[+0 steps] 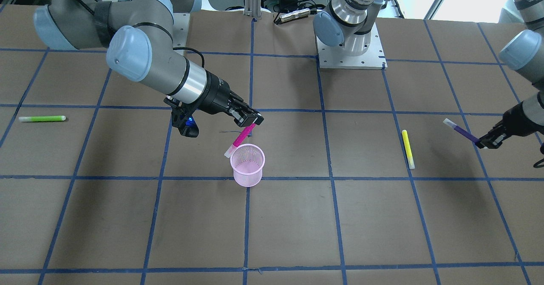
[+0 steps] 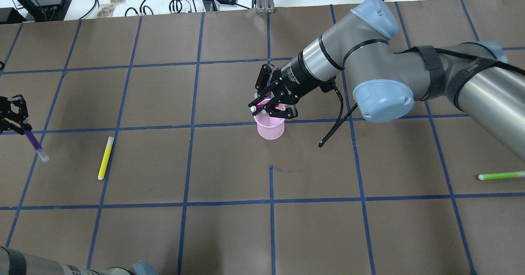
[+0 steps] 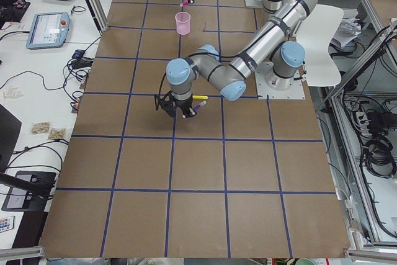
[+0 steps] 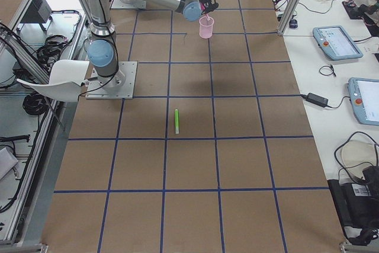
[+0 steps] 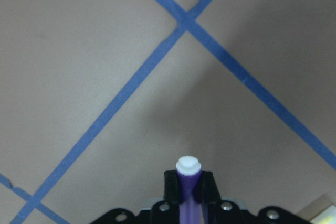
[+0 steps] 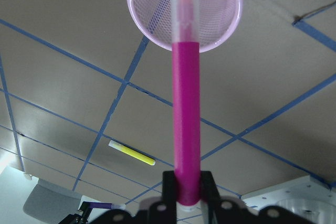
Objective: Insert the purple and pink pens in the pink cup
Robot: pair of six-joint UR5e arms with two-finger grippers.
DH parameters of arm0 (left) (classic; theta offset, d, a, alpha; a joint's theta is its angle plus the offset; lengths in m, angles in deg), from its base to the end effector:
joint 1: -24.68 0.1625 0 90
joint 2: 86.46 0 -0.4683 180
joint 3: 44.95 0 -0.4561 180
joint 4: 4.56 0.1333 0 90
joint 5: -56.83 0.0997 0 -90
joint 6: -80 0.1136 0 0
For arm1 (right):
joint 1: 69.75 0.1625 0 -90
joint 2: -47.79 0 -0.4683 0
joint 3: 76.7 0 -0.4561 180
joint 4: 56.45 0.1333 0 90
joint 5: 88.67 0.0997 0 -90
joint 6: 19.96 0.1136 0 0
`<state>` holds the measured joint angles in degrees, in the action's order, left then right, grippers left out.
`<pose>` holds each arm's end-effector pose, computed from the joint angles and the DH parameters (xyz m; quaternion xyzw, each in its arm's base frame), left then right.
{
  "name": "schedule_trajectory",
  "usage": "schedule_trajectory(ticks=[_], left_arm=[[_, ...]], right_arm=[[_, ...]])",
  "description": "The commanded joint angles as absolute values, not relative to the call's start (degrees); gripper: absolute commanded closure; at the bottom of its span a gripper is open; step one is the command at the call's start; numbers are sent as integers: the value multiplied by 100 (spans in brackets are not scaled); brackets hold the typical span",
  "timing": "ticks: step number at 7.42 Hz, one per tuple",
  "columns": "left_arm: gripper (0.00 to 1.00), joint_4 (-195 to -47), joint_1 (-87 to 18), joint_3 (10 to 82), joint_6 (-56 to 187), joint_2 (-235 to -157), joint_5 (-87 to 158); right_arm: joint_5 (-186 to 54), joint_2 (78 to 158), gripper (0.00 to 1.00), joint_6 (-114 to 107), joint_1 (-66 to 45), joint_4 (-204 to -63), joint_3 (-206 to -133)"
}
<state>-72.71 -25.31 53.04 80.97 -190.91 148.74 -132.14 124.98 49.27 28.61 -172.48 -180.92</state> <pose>0.3103 -0.5711 0.3273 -0.3340 0.9424 0.0107 0.0138 0.3019 -0.5706 0.3320 0.4683 0.7903 0.2537 0.3028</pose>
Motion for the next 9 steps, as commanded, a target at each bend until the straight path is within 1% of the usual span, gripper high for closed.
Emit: schedule_trajectory(ticks=[1,4,7,8,9], left_arm=[[100,-7417,-3093,5033,7991,-18650,14903],[100,-7408,-3603,5094,7552,-18403,14894],[100,-7390,-3868,5103,7446,-18376,14885],[100,-7373,-3903,5103,7446,-18367,14877],[100,-7338,-3912,5103,7463,-18358,14859]], right_arm=[[-12883,12216,100,5325,2817,-17334,-18084],[-12840,12049,100,5281,2799,-17352,-18076],[-12339,11706,100,5255,2799,-17343,-18068],[-12330,11697,87,5246,2799,-17369,-18076],[-12373,11688,56,5238,2773,-17387,-18076]])
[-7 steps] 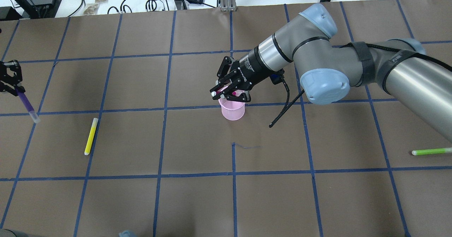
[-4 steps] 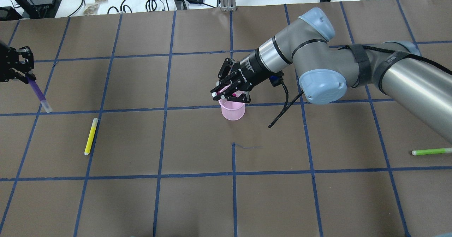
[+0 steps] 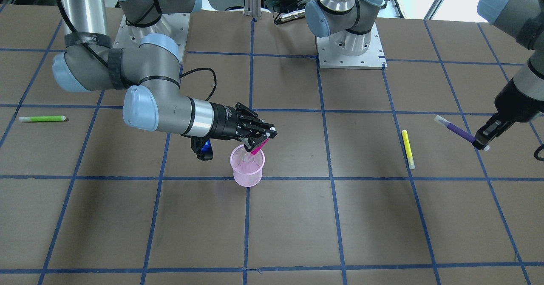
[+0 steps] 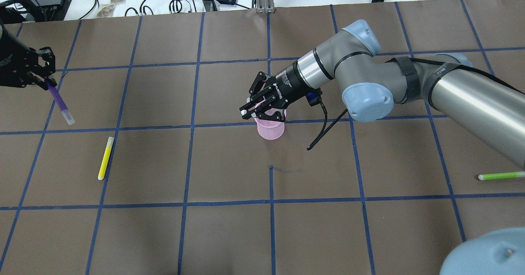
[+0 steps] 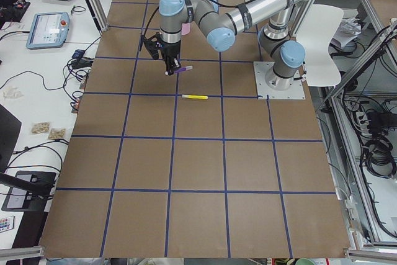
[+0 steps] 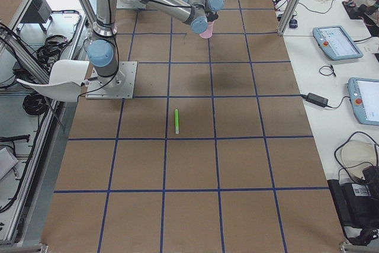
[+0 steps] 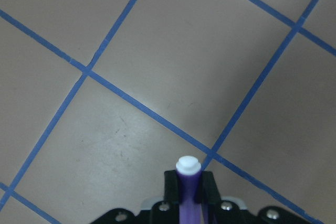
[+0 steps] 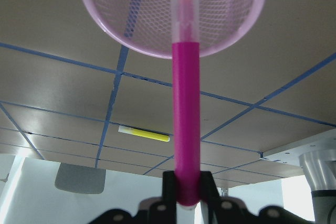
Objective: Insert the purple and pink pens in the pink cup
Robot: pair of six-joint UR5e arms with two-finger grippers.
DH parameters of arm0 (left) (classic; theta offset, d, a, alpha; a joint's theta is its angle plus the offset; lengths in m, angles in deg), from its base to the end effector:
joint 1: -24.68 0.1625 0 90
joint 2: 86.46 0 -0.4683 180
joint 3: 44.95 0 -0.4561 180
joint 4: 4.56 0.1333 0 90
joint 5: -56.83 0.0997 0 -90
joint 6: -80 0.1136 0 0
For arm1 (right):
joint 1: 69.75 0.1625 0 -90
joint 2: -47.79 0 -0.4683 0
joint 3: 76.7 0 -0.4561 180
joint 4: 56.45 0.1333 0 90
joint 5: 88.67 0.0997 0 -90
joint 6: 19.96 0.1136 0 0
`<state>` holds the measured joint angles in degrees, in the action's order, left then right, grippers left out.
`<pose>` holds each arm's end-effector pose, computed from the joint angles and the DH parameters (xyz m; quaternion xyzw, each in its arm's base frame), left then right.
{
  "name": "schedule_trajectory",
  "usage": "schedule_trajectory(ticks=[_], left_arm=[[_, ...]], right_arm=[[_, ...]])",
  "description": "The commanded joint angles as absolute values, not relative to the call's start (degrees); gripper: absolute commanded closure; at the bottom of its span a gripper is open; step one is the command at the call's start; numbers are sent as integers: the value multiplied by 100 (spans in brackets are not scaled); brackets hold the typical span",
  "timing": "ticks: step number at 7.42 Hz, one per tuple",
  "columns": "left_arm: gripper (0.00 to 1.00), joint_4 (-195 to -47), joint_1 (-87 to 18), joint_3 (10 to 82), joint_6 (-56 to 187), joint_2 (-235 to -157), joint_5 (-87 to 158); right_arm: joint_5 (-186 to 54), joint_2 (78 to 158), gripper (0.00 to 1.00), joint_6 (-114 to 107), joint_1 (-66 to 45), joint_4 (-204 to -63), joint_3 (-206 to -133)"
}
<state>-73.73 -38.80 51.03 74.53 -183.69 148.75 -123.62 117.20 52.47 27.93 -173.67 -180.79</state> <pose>0.1596 -0.6098 0.4235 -0.2760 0.9587 -0.0623 0.0286 0.3086 -0.5943 0.2639 0.4992 0.7313 0.3409 0.3159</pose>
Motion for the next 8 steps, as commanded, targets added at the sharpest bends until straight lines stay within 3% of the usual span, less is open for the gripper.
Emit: schedule_trajectory(ticks=[1,2,4,8], left_arm=[[100,-7320,-3912,5103,7463,-18349,14816],[100,-7285,-3956,5094,7463,-18349,14806],[100,-6901,-4454,5033,7115,-18463,14806],[100,-6344,-6317,5103,5489,-18674,14806]], right_arm=[[-12417,11696,10,5238,2755,-17387,-18076],[-12496,11696,3,5229,2651,-17387,-18041],[-13099,11819,3,4906,2098,-17589,-17648],[-17165,12336,0,815,1815,-16635,-17233]])
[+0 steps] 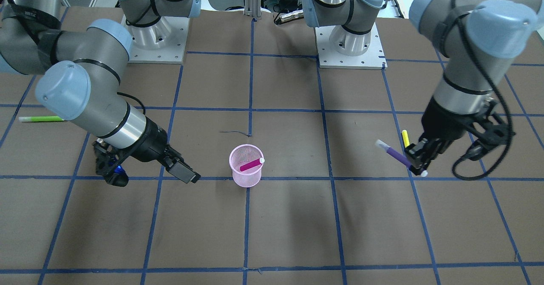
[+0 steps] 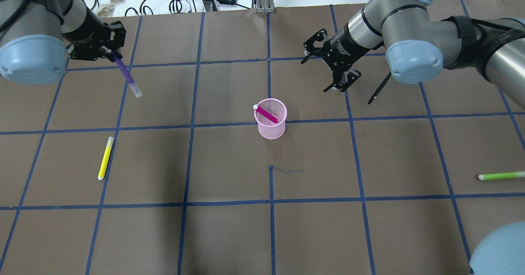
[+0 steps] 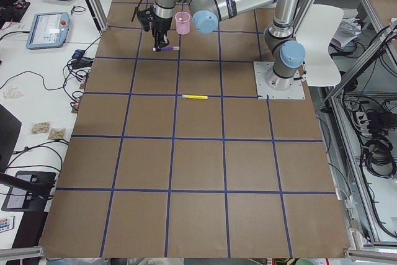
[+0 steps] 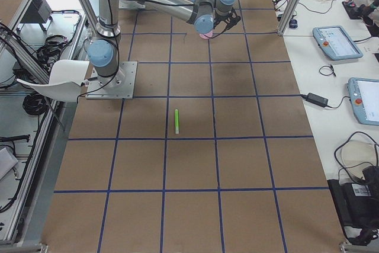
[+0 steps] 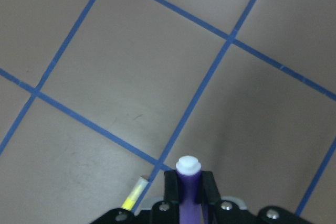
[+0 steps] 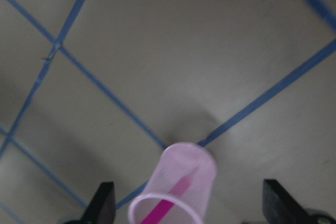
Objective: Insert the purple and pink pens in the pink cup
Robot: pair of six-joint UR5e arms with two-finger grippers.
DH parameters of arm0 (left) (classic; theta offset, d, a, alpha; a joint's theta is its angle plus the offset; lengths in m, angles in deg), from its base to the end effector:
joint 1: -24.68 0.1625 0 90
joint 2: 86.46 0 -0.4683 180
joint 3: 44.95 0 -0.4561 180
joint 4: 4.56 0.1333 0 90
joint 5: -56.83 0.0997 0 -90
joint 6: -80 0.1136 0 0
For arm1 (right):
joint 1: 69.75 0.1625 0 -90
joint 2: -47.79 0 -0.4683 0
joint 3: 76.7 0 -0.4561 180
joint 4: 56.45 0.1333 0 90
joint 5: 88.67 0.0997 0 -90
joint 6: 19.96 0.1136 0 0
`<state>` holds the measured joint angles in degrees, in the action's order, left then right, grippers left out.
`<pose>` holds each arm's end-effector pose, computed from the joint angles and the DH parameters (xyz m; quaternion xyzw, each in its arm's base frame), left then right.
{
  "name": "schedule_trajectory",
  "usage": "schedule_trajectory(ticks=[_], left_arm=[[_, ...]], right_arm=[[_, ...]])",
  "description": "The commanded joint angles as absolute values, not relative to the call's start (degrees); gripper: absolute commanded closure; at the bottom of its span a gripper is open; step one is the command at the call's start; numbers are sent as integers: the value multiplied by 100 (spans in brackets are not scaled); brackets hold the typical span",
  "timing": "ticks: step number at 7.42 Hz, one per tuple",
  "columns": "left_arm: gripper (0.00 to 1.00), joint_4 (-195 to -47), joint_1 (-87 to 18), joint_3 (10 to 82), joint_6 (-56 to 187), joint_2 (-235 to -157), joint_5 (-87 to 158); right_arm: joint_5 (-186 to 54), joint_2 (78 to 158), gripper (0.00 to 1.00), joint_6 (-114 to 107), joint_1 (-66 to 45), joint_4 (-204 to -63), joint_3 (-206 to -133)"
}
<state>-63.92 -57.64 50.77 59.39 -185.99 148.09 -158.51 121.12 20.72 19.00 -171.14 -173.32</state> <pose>-0.0436 -0.6555 0.4213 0.2436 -0.9605 0.1343 0.0042 0.1581 -0.6592 0.3266 0.3503 0.9201 0.0477 0.1688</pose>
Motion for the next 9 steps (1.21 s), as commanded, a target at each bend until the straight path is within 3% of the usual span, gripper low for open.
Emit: schedule_trajectory(ticks=[1,4,7,9], left_arm=[[100,-6101,-6790,5112,5399,-18753,14824],[100,-5483,-7680,5156,4726,-19016,14868],[100,-4738,-8218,5173,4599,-19394,14929],[100,-4666,-8665,5173,4370,-19535,15462]], right_arm=[[-17425,12564,0,234,1745,-16292,-17075],[-17859,12585,0,-598,1630,-15787,-16154],[-17814,12802,0,-590,1586,-15743,-16029],[-17375,12830,0,-1802,1578,-15830,-16020]])
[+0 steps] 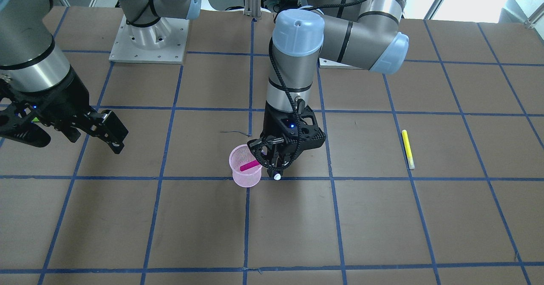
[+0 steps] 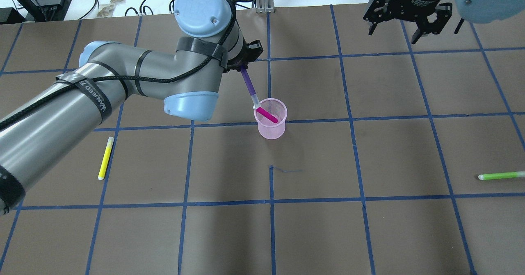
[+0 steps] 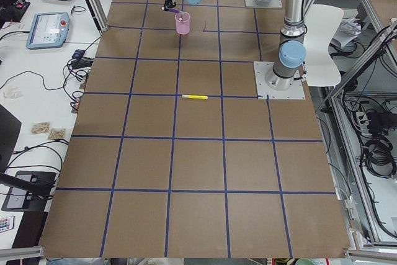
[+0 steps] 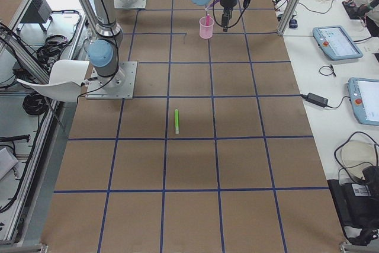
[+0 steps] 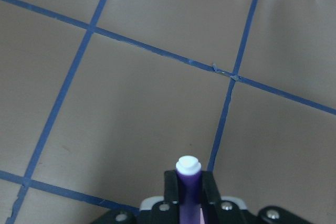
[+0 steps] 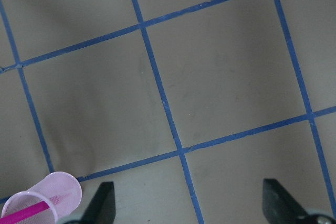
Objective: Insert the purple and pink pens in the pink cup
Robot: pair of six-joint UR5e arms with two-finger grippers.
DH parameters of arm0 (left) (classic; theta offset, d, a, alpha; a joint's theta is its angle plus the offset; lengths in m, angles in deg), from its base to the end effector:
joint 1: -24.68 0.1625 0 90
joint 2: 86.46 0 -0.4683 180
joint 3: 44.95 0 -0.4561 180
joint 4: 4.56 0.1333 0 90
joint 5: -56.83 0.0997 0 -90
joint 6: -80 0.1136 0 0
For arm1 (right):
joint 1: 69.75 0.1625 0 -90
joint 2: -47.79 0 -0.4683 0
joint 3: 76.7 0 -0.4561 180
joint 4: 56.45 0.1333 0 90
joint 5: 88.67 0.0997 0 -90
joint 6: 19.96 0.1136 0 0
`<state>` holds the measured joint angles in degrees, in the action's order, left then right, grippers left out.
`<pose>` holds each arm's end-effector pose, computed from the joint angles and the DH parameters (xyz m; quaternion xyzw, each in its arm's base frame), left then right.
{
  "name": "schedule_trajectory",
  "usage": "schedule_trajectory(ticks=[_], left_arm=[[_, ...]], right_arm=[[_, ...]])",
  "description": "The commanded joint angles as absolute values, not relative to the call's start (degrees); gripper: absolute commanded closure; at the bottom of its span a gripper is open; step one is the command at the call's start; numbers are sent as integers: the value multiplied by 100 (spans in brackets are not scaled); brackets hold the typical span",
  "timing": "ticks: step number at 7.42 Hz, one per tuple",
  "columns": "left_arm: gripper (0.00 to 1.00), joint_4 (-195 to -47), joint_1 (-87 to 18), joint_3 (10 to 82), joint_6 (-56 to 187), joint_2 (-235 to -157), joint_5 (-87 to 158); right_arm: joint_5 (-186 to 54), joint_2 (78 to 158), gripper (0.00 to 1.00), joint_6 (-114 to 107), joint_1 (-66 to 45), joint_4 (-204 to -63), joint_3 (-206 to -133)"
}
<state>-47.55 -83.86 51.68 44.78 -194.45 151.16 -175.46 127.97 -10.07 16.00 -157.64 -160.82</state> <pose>-0.3391 -0.6189 0.3511 0.1494 -0.9688 0.1898 0.0547 0.0912 -0.6567 0.4927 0.1210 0.9902 -0.0617 0.0310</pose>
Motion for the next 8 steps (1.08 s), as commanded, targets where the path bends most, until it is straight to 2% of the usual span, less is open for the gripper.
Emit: schedule_trajectory(ticks=[1,3,8], left_arm=[[100,-4666,-8798,5182,4004,-19632,15526],[100,-4596,-8843,5217,3755,-19799,15518],[100,-4016,-9001,5533,3482,-19888,15562]], right_arm=[[-17418,13030,0,-2533,1577,-15788,-16037],[-17436,13357,0,-2541,1621,-15718,-16255],[-17955,13428,0,-2549,1612,-15787,-16679]])
